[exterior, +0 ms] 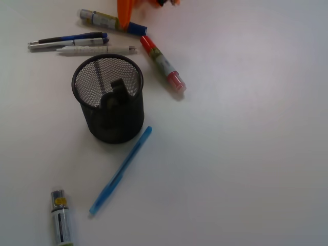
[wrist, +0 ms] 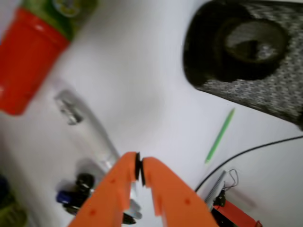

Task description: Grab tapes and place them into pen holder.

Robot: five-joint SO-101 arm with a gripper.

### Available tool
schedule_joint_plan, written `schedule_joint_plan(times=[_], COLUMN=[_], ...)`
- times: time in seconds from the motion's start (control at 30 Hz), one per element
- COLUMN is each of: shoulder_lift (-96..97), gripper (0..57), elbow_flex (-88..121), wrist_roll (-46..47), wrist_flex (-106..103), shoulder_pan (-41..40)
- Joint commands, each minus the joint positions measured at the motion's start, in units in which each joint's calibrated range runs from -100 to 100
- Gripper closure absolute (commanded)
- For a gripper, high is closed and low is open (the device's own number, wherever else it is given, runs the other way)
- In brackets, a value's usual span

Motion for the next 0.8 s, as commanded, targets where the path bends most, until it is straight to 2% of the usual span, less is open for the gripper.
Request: schedule_joint_plan(times=[0.0,0.77], shoulder_lift=[-1.18,-1.77], gripper=[57.2,57.2], elbow_flex=[1.46,2.01], wrist_roll=[-0.2,-0.88], wrist_flex=[0.65,1.88], shoulder_pan=[-0.24,0.28])
